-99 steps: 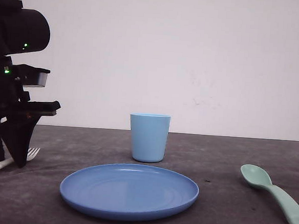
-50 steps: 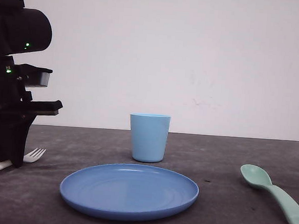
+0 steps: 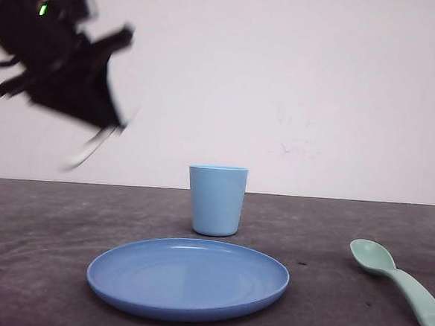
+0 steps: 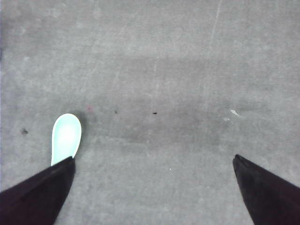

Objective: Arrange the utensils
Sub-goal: 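Lift the white fork with the left gripper and lower it into the blue cup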

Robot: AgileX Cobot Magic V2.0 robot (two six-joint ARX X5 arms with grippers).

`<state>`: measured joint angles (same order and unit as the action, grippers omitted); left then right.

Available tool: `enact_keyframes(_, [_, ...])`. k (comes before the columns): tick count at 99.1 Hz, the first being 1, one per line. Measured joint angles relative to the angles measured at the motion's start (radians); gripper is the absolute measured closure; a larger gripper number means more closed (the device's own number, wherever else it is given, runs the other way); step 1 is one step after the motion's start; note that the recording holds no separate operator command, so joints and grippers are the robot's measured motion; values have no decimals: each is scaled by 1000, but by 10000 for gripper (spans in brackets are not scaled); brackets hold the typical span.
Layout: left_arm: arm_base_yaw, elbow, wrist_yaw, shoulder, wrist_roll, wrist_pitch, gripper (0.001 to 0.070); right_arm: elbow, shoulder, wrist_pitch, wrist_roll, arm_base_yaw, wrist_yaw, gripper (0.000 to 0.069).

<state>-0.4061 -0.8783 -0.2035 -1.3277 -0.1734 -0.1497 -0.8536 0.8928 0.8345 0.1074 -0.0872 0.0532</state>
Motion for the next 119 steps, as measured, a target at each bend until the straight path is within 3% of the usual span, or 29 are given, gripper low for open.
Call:
enact_keyframes(17, [-45, 0, -84, 20, -2, 252, 667, 0, 0, 0, 0, 0, 0, 11])
enact_keyframes(39, [-105, 0, -89, -30, -1, 534, 667, 0, 0, 9, 0, 0, 0, 11])
enact_keyframes(61, [-123, 0, -89, -154, -1, 753, 667, 0, 0, 9, 0, 0, 0, 11])
enact_keyframes(80, [-130, 0, -89, -257, 0, 892, 667, 0, 0, 10, 0, 0, 0, 11])
enact_keyframes(119, [-131, 0, -89, -473, 5, 1051, 667, 0, 0, 18, 0, 0, 0, 11])
